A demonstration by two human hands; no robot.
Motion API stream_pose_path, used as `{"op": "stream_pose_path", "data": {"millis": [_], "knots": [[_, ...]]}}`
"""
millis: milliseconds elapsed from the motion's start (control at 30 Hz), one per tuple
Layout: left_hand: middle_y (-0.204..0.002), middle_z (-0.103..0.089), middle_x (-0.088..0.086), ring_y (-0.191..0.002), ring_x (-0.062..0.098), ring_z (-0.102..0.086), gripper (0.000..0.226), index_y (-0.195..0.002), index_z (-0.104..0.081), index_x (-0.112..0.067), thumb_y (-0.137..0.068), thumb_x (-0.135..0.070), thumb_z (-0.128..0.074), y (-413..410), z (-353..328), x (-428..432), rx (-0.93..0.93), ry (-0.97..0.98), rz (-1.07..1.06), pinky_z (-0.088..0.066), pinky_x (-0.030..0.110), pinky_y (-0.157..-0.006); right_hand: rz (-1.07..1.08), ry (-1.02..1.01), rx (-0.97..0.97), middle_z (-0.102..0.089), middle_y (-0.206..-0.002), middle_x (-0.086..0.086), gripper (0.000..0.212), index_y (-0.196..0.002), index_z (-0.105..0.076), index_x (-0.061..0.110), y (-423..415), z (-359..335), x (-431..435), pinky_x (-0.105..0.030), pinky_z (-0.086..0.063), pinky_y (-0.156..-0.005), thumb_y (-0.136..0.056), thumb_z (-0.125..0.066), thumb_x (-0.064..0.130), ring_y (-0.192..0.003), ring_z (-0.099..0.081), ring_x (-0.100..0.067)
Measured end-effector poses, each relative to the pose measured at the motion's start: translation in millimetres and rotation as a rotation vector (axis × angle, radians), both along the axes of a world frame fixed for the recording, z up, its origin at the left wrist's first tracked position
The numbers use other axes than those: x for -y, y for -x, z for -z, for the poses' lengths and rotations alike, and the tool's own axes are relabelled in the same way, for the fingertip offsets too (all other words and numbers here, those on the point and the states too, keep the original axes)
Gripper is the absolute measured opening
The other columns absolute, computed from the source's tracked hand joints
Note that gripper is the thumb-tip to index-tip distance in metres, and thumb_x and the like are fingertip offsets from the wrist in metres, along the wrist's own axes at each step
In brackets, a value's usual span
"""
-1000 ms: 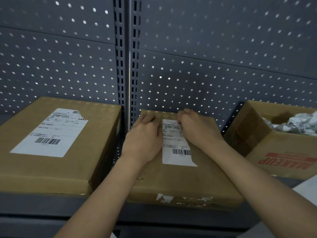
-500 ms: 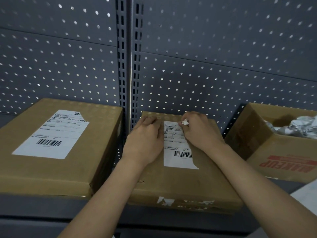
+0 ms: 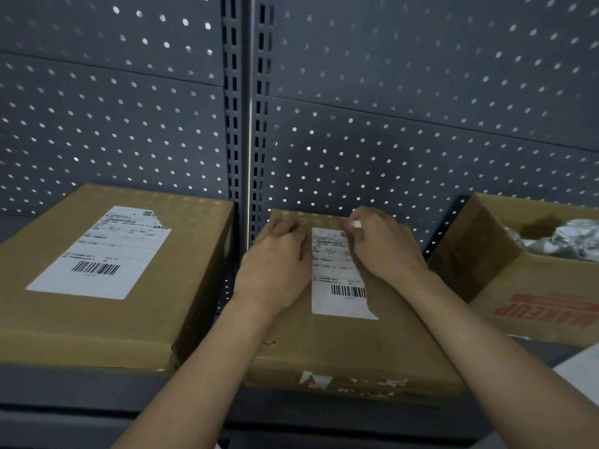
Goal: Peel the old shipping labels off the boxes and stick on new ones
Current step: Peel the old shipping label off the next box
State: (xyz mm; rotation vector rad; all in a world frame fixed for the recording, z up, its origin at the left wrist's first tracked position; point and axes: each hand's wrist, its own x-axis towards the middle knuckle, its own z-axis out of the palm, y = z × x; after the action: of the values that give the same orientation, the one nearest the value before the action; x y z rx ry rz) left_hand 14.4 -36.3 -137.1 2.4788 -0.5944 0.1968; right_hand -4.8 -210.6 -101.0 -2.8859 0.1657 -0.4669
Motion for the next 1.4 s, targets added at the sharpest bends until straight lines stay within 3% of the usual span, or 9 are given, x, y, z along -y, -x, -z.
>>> {"op": "stream_pose_path", "data": {"millis": [200, 333, 467, 767, 867, 1000, 1167, 1300, 1400], "knots": [[-0.150, -0.041, -0.005, -0.144, 0.018, -0.026, 0.043, -0.140, -0.050, -0.023, -0.101, -0.035, -0.038, 1, 0, 0, 0.001, -0.006, -0.002, -0.032, 0.040, -0.115, -0.012, 0.021, 0.002, -0.063, -0.111, 0.000, 0.021, -0.108, -0.063, 0.016, 1, 0, 0, -0.025, -0.016, -0.060, -0.099, -0.052, 0.030, -0.102, -0.054, -0.016], [-0.151, -0.041, -0.005, -0.145, 0.019, -0.026, 0.043, -0.141, -0.050, -0.023, -0.101, -0.036, -0.038, 1, 0, 0, -0.003, -0.007, -0.009, -0.032, 0.042, -0.115, 0.003, 0.128, -0.012, -0.060, -0.113, -0.002, 0.017, -0.109, -0.060, 0.013, 1, -2, -5, -0.026, -0.021, -0.061, -0.099, -0.048, 0.019, -0.101, -0.057, -0.020], [-0.150, -0.042, -0.004, -0.144, 0.019, -0.028, 0.041, -0.139, -0.051, -0.023, -0.101, -0.034, -0.040, 1, 0, 1, 0.006, -0.010, -0.013, -0.033, 0.041, -0.114, 0.020, 0.295, -0.087, -0.058, -0.108, -0.005, 0.012, -0.104, -0.054, 0.010, 1, -6, -14, -0.024, -0.015, -0.047, -0.095, -0.046, 0.005, -0.091, -0.061, -0.023], [-0.149, -0.044, -0.004, -0.143, 0.020, -0.030, 0.041, -0.138, -0.053, -0.022, -0.101, -0.035, -0.039, 1, 0, 1, 0.019, -0.002, -0.009, -0.034, 0.040, -0.113, -0.016, 0.218, -0.062, -0.054, -0.094, 0.001, 0.005, -0.093, -0.051, 0.013, -3, 1, -2, -0.024, -0.020, -0.048, -0.096, -0.051, 0.017, -0.075, -0.048, -0.016], [-0.149, -0.043, -0.004, -0.143, 0.019, -0.029, 0.041, -0.138, -0.052, -0.022, -0.101, -0.036, -0.039, 1, 0, 1, 0.015, 0.007, -0.009, -0.034, 0.040, -0.113, -0.002, 0.080, -0.016, -0.059, -0.097, 0.002, 0.015, -0.098, -0.057, 0.015, -4, 5, 5, -0.031, -0.025, -0.060, -0.100, -0.045, 0.024, -0.080, -0.051, -0.017], [-0.148, -0.044, -0.005, -0.143, 0.018, -0.028, 0.041, -0.138, -0.053, -0.023, -0.101, -0.035, -0.040, 0, 1, 0, 0.012, 0.007, -0.010, -0.033, 0.039, -0.114, 0.005, -0.220, 0.024, -0.065, -0.101, -0.001, 0.022, -0.103, -0.063, 0.016, -7, 6, 13, -0.027, -0.030, -0.069, -0.100, -0.047, 0.032, -0.086, -0.050, -0.014], [-0.150, -0.042, -0.004, -0.143, 0.018, -0.029, 0.043, -0.140, -0.050, -0.024, -0.101, -0.036, -0.039, 0, 2, 0, 0.022, 0.007, -0.007, -0.034, 0.042, -0.114, -0.051, -0.086, -0.019, -0.060, -0.099, 0.009, 0.014, -0.101, -0.064, 0.020, -3, 4, 8, -0.008, -0.028, -0.057, -0.097, -0.055, 0.030, -0.084, -0.047, -0.007], [-0.151, -0.041, -0.005, -0.144, 0.018, -0.028, 0.042, -0.140, -0.050, -0.025, -0.101, -0.036, -0.039, 1, 2, 0, 0.026, 0.002, -0.011, -0.033, 0.041, -0.114, -0.041, 0.165, -0.002, -0.058, -0.104, 0.008, 0.008, -0.099, -0.057, 0.022, -2, 6, 4, -0.032, -0.045, -0.068, -0.093, -0.051, 0.022, -0.089, -0.059, -0.017], [-0.150, -0.042, -0.004, -0.143, 0.018, -0.029, 0.042, -0.139, -0.051, -0.024, -0.101, -0.035, -0.040, 0, 2, 1, 0.036, 0.002, -0.011, -0.035, 0.041, -0.113, -0.037, 0.190, -0.027, -0.058, -0.109, 0.006, 0.015, -0.105, -0.057, 0.022, -3, 7, 2, -0.034, -0.046, -0.066, -0.093, -0.048, 0.019, -0.090, -0.062, -0.018]]}}
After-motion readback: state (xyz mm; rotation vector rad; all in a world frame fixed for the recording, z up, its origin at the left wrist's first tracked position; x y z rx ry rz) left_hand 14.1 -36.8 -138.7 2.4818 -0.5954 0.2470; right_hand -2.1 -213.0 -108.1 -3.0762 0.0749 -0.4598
